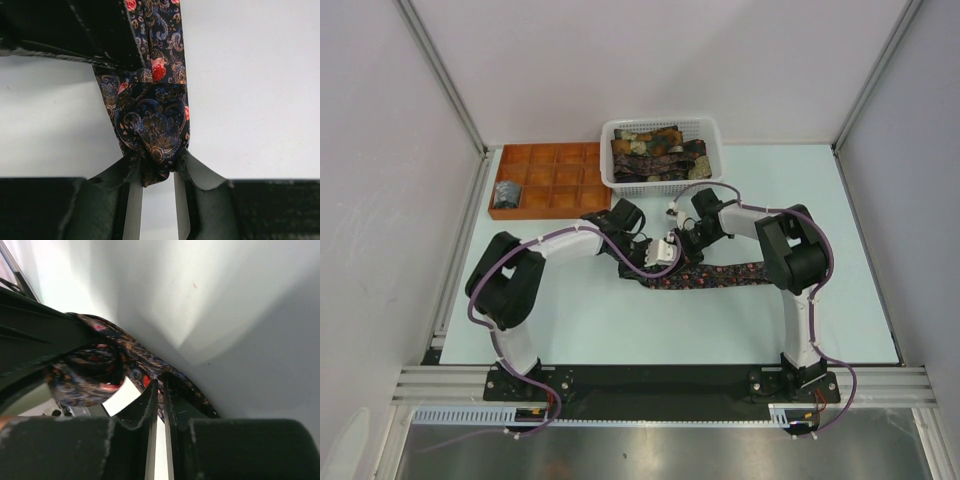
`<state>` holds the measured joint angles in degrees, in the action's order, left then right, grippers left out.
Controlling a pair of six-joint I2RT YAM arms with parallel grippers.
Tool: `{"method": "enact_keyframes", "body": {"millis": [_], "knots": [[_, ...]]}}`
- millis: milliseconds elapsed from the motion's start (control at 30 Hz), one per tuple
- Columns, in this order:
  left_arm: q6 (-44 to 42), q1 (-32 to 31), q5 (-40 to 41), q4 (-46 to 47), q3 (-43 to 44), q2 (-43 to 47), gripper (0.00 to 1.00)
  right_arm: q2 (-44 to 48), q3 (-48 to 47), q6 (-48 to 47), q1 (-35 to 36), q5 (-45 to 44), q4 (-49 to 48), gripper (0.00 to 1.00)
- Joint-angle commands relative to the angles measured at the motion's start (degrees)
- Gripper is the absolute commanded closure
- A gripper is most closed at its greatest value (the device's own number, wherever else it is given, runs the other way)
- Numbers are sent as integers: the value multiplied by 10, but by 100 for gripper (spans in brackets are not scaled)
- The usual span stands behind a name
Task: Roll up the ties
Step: Roll the tie at the center of the board.
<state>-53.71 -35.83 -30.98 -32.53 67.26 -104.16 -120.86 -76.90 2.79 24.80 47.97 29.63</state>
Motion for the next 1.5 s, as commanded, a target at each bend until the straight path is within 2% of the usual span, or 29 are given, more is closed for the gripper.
{"method": "enact_keyframes", "body": {"millis": [0,167,333,433,567,667,800,900,1000,1100,1133,1200,1233,1267,1333,1367,1433,1467], "knots": [[12,11,-33,29,-13,48,80,19,-1,-52,4,-26,33,89],[11,11,-22,13,-5,23,80,29,-3,-70,2,12,49,92],[0,9,-7,5,-5,13,80,40,-2,-36,-32,72,28,86],[-2,5,2,-2,1,6,80,62,7,5,-44,101,-4,77],[-5,-4,22,-4,1,-1,79,85,34,107,-31,107,-76,57],[-2,-6,30,-1,3,-6,78,75,47,139,-17,107,-84,50],[1,-6,29,1,2,-7,77,63,75,206,4,95,-140,47],[2,-6,29,3,1,-6,76,49,68,216,18,80,-147,47],[2,-6,31,4,1,-6,76,42,65,228,26,71,-161,50],[1,-6,33,4,0,-7,75,34,65,233,27,68,-167,58],[0,-6,32,4,1,-7,75,30,65,234,27,68,-170,67],[1,-6,30,4,0,-6,74,27,63,231,28,63,-164,78],[1,-6,30,5,-1,-5,73,25,63,224,27,63,-162,91],[1,-6,31,5,-2,-3,72,24,65,220,27,62,-158,97],[8,-2,27,7,-4,1,64,25,69,212,25,52,-148,100],[12,2,16,7,-2,3,53,22,75,203,19,51,-144,100],[17,16,0,11,-3,16,40,18,82,196,11,53,-135,100],[20,20,-14,17,-8,21,29,13,84,192,3,58,-134,100]]}}
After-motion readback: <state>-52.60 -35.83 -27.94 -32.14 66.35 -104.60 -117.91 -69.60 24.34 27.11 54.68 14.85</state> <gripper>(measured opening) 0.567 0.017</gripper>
